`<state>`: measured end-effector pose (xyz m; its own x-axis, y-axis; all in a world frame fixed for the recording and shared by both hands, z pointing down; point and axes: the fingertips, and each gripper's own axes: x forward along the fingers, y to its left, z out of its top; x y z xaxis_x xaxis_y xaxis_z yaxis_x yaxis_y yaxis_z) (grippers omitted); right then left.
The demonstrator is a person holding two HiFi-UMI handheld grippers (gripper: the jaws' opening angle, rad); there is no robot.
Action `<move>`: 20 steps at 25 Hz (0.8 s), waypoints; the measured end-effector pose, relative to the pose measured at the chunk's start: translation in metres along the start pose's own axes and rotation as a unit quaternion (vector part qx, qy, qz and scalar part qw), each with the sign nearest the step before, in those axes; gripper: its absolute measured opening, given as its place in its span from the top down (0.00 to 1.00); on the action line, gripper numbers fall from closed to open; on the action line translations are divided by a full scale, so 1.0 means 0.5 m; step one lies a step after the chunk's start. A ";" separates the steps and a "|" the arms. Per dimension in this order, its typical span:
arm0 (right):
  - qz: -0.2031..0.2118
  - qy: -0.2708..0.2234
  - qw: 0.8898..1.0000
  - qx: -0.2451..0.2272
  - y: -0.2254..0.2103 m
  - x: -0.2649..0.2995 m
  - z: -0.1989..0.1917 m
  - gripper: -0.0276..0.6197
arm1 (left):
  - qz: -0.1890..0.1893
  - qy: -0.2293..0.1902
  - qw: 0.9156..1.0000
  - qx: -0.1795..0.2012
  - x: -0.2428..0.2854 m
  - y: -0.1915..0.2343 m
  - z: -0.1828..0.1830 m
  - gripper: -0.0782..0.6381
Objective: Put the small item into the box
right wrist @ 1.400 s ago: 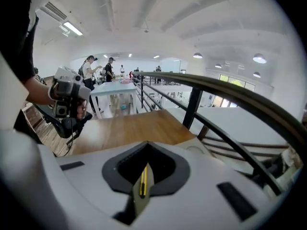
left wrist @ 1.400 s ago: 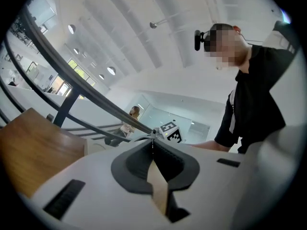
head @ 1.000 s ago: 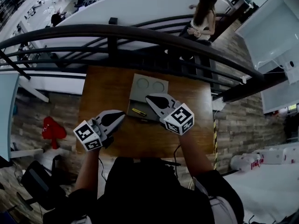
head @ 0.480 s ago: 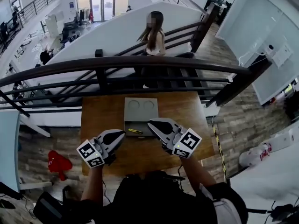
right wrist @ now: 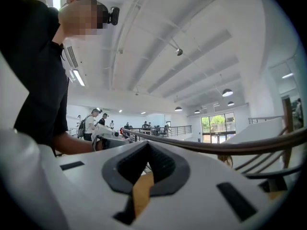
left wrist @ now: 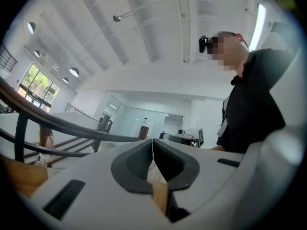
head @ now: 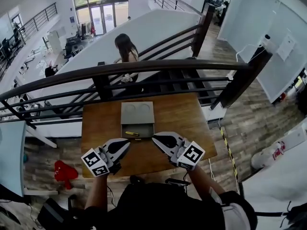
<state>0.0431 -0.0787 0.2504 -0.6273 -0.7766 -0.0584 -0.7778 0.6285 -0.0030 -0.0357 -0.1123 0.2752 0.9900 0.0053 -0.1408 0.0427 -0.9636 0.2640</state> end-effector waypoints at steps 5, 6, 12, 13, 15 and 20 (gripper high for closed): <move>0.013 -0.013 0.999 0.028 0.044 -0.116 -0.007 0.94 | 0.018 0.001 1.000 0.013 0.021 -0.106 -0.022 0.87; 0.018 -0.015 0.999 0.030 0.055 -0.134 -0.007 0.94 | 0.024 0.001 1.000 0.014 0.020 -0.128 -0.026 0.87; 0.046 -0.033 0.997 0.057 0.129 -0.237 -0.024 0.94 | 0.059 0.003 0.998 -0.002 0.005 -0.246 -0.092 0.87; 0.050 -0.033 0.996 0.065 0.138 -0.249 -0.034 0.94 | 0.063 0.002 0.998 -0.006 0.003 -0.259 -0.102 0.87; 0.057 -0.034 0.995 0.080 0.152 -0.267 -0.052 0.94 | 0.070 0.001 0.997 -0.016 0.002 -0.278 -0.120 0.87; 0.076 -0.055 0.991 0.094 0.176 -0.305 -0.046 0.94 | 0.092 0.004 0.995 -0.028 0.000 -0.318 -0.153 0.87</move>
<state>0.0694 0.0938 0.2821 -0.7204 -0.6697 -0.1800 -0.6477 0.7426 -0.1704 -0.0323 0.0615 0.3061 0.9829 -0.1674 -0.0773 -0.1322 -0.9321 0.3373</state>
